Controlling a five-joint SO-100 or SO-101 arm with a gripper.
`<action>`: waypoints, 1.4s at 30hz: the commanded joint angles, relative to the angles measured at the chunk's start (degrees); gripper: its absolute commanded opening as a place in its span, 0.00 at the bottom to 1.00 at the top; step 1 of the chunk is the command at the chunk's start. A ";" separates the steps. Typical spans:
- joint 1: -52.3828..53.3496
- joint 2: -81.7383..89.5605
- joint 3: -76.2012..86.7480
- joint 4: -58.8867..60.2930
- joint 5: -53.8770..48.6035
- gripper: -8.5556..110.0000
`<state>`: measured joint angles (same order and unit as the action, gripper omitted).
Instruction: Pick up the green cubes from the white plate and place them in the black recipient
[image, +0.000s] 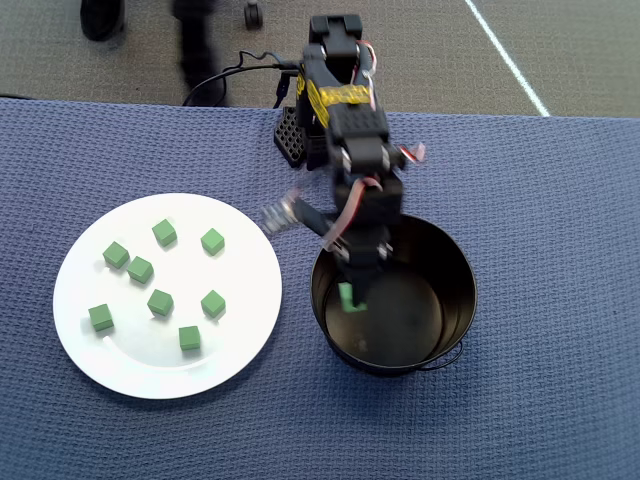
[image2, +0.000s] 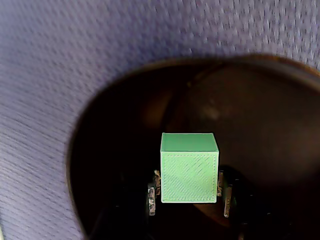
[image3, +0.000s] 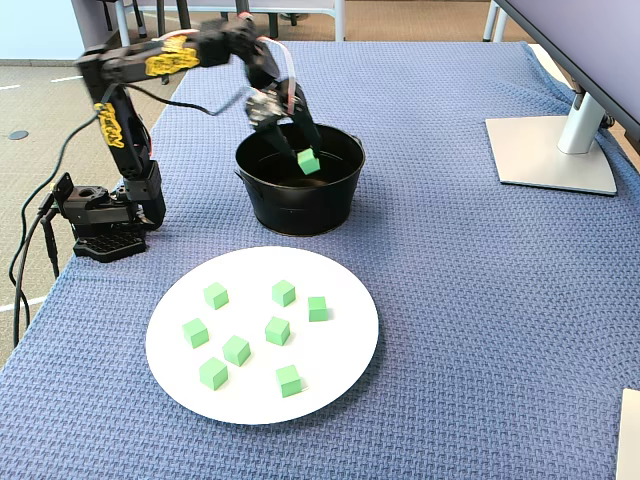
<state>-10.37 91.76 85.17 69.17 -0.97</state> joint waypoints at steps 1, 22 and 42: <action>-3.96 -1.41 -4.31 -2.02 1.49 0.07; 23.64 9.58 -10.20 10.55 -17.84 0.18; 43.07 -8.17 3.60 -7.65 -72.42 0.28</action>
<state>31.99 85.43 91.49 63.81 -70.31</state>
